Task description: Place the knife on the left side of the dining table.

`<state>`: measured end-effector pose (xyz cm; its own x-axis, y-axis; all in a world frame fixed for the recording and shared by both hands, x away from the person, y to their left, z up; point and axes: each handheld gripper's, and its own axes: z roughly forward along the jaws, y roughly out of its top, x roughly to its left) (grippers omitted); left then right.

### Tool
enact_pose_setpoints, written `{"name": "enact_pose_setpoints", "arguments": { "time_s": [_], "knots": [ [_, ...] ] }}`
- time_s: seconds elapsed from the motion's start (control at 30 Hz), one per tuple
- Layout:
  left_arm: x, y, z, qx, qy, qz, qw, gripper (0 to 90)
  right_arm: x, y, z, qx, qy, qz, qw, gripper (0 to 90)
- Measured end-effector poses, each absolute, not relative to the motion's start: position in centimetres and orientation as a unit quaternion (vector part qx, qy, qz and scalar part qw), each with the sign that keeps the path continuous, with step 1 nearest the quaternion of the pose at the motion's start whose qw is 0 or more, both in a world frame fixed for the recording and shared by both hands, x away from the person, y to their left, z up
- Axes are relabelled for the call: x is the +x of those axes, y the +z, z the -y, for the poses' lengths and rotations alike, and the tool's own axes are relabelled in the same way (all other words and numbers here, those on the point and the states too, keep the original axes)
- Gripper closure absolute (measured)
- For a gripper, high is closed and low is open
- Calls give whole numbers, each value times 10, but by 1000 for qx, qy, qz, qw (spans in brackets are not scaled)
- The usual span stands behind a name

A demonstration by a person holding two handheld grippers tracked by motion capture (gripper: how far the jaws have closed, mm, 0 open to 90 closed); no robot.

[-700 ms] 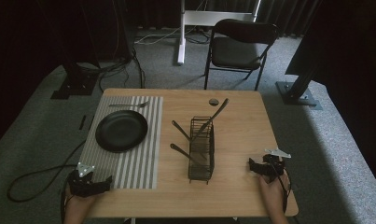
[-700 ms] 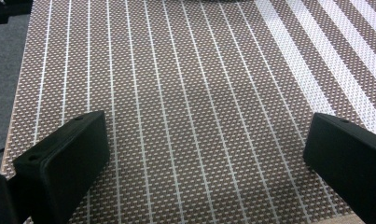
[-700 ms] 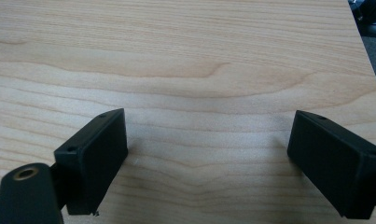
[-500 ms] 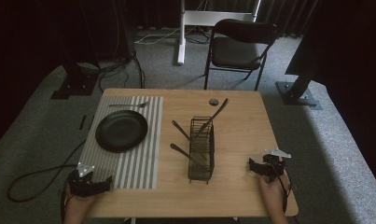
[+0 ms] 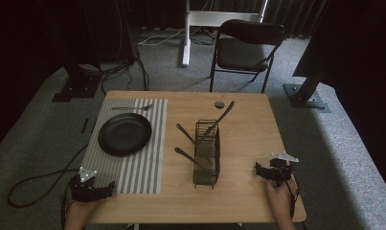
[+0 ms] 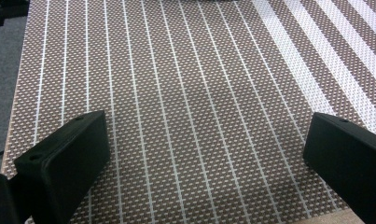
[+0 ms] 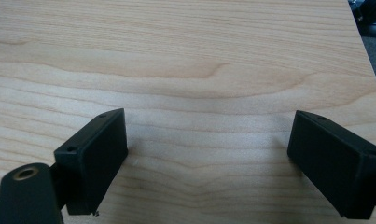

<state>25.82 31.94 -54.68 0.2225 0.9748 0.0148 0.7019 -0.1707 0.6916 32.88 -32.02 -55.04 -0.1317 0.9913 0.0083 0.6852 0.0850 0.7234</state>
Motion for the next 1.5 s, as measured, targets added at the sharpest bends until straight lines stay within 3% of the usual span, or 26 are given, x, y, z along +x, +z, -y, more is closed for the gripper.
{"name": "enact_pose_setpoints", "arguments": {
  "time_s": [1.5],
  "knots": [
    [252,-520,-301,747,241,-543,299,39,329,-551,320,607,299,-690,256,112]
  ]
}}
